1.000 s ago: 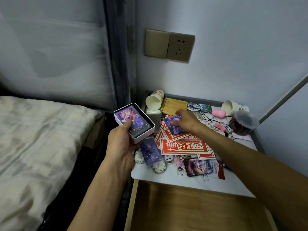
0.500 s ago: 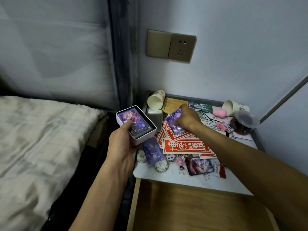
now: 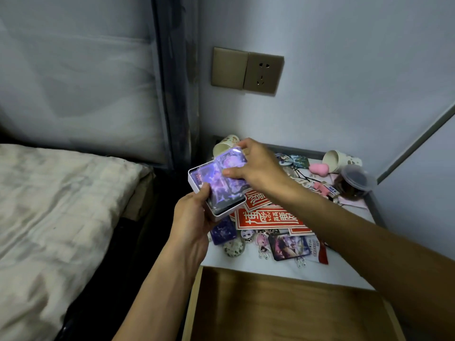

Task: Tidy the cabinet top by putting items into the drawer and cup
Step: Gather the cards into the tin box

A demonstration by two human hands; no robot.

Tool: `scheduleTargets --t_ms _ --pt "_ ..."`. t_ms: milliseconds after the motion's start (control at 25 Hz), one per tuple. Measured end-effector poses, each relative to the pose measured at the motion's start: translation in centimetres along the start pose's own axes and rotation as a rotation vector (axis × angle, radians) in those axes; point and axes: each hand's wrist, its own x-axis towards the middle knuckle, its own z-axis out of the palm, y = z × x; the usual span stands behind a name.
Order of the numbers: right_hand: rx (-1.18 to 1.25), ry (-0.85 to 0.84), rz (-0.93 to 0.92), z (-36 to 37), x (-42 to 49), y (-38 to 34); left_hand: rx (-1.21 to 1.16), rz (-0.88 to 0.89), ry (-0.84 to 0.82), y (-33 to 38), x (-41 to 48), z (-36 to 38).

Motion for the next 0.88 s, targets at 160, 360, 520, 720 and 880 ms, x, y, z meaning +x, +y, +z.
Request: scheduleTargets --t_ms 160,360,520,720,880 --pt "-0.076 -0.053 0.039 0.6 0.2 0.1 0.012 -0.01 -0.005 -0.4 0.3 -0.1" --pt "-0.225 -0.068 -0.035 1.2 -0.1 -0.1 0.047 0.014 -0.001 -0.6 0.5 -0.1" --pt "-0.322 -0.045 -0.115 1.3 -0.5 -0.4 0.055 -0.002 0.002 -0.7 0.4 0.1" --pt "-0.179 -0.173 0.01 1.4 -0.1 -0.4 0.042 -0.041 -0.023 -0.5 0.3 0.2" --pt "-0.153 -0.104 -0.072 2.3 -0.3 -0.2 0.022 -0.018 0.021 -0.5 0.4 -0.1"
